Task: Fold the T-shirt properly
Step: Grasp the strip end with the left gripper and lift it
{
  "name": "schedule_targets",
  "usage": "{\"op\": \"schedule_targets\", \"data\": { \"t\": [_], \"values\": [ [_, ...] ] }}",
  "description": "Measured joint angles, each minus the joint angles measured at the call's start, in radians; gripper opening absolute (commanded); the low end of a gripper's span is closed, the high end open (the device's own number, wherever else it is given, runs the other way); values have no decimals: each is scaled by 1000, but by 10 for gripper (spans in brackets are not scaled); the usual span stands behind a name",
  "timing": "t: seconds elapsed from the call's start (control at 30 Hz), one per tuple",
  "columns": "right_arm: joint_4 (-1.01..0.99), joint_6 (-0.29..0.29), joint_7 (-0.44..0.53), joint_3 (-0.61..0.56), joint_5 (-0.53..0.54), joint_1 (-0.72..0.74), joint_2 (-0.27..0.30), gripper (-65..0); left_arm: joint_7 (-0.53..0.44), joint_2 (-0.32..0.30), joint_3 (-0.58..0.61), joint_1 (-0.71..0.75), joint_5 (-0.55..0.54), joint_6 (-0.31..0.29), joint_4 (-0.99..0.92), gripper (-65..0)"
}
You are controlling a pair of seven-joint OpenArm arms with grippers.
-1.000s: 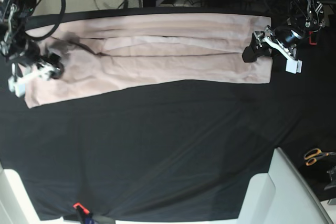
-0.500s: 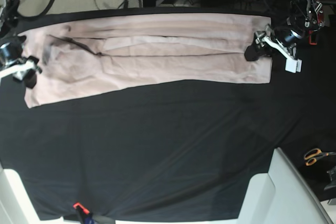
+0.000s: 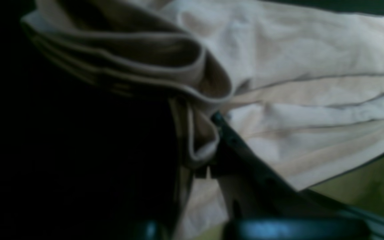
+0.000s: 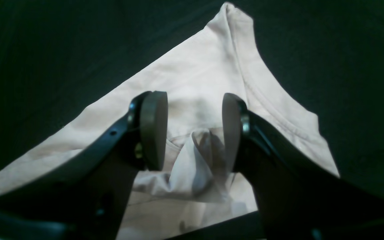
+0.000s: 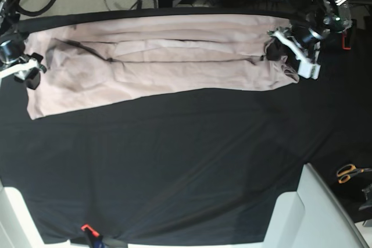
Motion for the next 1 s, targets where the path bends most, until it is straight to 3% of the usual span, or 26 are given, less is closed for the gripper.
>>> {"op": "schedule_targets", "data": {
  "t": [0.2,0.33,0.67,0.83,1.0],
  "values": [
    [0,0,1,0,0,2,1,-404,-4,38,273,45,243,-9,180,-650],
    [0,0,0,-1,0,2,0,-404,1,34,455,56,325,68,232,-650],
    [0,1,1,-1,0,2,1,-404,0,41,712,-29,323,216,241,-650],
    [0,0,0,-1,0,3,1,-404,0,103,763,-88,319,227,190,-650],
    [0,0,1,-1,0,2,1,-404,0,120,801,-123,322,230,115,-650]
  ]
}}
